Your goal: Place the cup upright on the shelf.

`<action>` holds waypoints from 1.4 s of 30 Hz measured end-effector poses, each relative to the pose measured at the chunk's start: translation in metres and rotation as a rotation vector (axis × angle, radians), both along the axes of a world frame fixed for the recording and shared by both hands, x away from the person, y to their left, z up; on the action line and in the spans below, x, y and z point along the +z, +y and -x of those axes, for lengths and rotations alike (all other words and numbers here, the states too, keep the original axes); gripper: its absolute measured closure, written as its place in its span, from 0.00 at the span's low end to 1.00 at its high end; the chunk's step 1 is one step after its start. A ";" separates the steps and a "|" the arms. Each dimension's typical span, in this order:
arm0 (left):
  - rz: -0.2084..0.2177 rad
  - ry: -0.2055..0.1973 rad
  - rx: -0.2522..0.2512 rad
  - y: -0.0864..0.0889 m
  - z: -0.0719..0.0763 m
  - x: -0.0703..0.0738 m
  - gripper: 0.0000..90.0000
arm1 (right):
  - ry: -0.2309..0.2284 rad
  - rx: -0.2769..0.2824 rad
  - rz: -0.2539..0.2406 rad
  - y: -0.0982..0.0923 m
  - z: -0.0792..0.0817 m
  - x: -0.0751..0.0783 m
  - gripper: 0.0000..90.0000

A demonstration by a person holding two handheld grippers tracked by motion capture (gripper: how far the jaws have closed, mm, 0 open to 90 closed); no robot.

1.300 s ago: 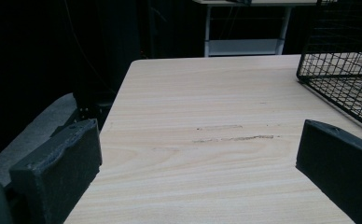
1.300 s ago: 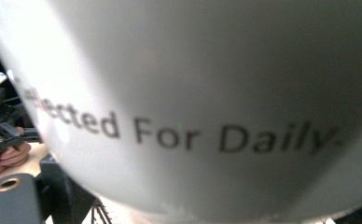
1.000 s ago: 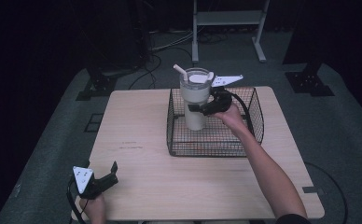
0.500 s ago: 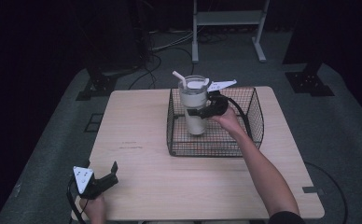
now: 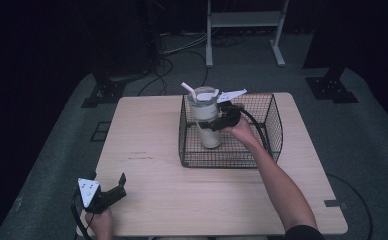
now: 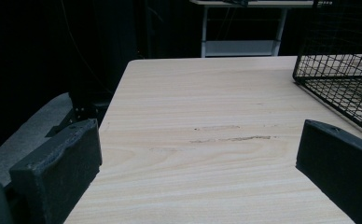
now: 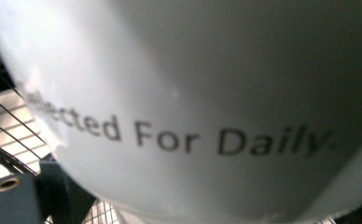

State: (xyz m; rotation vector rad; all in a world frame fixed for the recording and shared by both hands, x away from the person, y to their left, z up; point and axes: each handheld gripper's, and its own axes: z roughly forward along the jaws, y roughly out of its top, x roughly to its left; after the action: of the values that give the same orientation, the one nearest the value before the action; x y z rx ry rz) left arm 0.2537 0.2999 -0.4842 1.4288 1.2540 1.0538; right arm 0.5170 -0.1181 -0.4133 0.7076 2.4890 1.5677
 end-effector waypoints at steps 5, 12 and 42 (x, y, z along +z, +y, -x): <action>-0.002 -0.001 -0.001 0.000 0.000 0.000 0.00 | 0.004 0.003 -0.004 0.000 0.000 -0.003 0.09; -0.001 -0.001 0.000 0.000 0.001 0.000 0.00 | -0.008 0.012 -0.008 -0.003 0.002 -0.006 0.08; -0.011 -0.001 -0.001 -0.001 0.001 0.000 0.00 | -0.086 0.024 0.007 -0.011 0.017 -0.010 0.08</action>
State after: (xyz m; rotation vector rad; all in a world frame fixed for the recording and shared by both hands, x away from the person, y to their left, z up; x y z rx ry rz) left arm 0.2527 0.2987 -0.4840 1.4373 1.2487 1.0625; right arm 0.5003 -0.1291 -0.4234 0.5991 2.4487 1.5623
